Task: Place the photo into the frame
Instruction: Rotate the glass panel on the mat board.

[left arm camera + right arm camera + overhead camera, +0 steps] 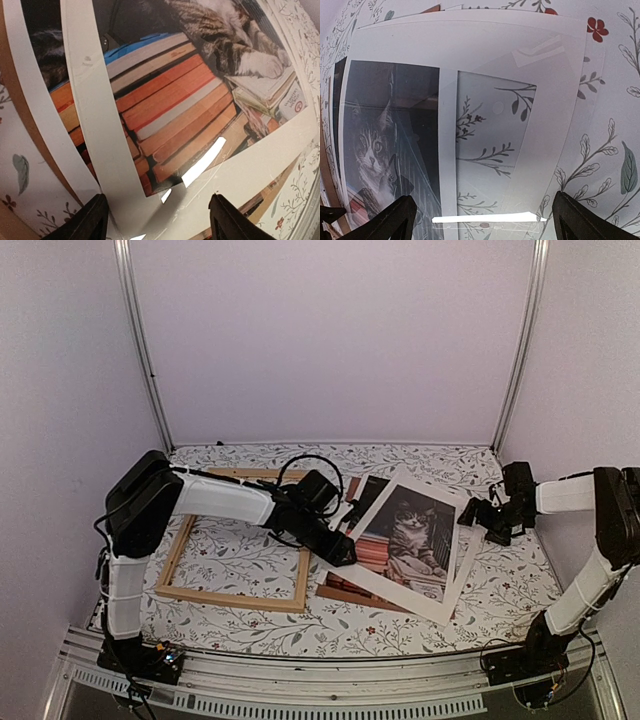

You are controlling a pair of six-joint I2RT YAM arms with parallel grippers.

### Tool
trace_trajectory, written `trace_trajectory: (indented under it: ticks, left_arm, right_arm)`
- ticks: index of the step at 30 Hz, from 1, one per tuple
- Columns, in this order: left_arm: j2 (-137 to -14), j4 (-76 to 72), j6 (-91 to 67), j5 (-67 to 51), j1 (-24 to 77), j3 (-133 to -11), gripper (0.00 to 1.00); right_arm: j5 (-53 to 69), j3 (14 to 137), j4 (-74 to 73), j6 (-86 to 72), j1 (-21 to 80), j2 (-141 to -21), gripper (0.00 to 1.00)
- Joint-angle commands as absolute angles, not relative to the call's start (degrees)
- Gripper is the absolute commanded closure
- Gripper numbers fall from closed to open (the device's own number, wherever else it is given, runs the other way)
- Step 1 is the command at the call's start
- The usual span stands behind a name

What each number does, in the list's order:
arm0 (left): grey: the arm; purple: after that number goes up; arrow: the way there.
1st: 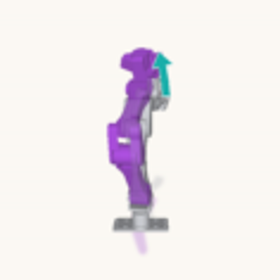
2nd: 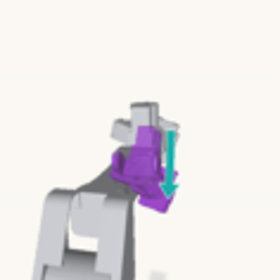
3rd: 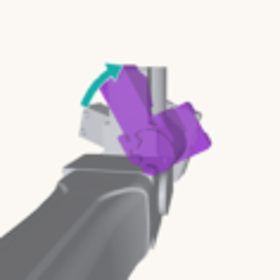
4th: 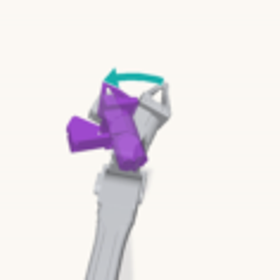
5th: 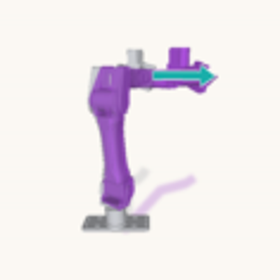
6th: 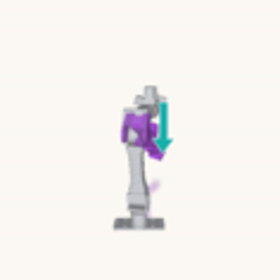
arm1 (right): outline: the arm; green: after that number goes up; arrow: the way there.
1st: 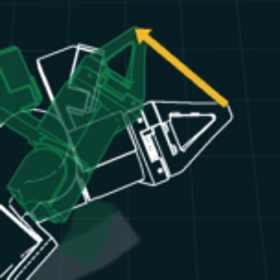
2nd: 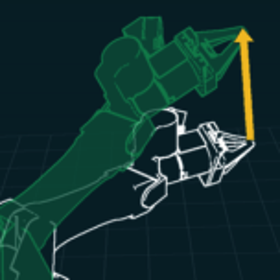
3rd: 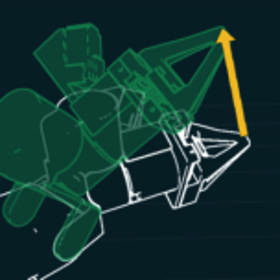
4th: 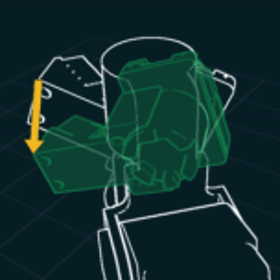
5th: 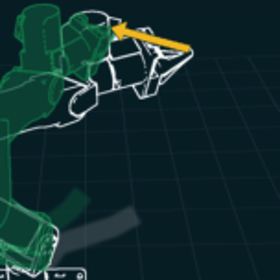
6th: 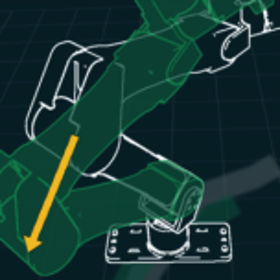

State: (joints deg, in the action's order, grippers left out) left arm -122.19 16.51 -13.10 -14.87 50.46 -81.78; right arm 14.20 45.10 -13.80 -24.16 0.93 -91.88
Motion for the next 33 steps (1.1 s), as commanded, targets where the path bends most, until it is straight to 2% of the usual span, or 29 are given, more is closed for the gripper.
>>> trace_trajectory:
  ticks: [1, 9, 16, 25, 33]
  left_arm:
    - [-119.77, 19.21, -15.78, -17.73, 53.95, -77.19, 0.29]
    - [-116.43, 17.33, -14.39, -26.11, 55.82, -73.5, 0.29]
    - [-115.19, 17.94, -10.64, -33.02, 55.32, -74.88, 0.29]
    - [-113.91, 15.74, -17.33, -26.86, 49.93, -77.46, 0.23]
    - [-119.92, 16.56, -22.35, -25.78, 46.33, -83.67, 0.23]
  right_arm:
    - [16.23, 46.81, -16.33, -22.21, 2.29, -96.56, 0.01]
    - [18.39, 53.32, -18.02, -17.55, 3.36, -103.53, 0.03]
    - [20.44, 58.19, -20.83, -12.77, 3.58, -105.83, 0.05]
    - [12.51, 54.71, -22.06, -15.21, 3.59, -99.11, 0.05]
    - [17.76, 47.61, -20.18, -17.53, 3.56, -93.85, 0.08]
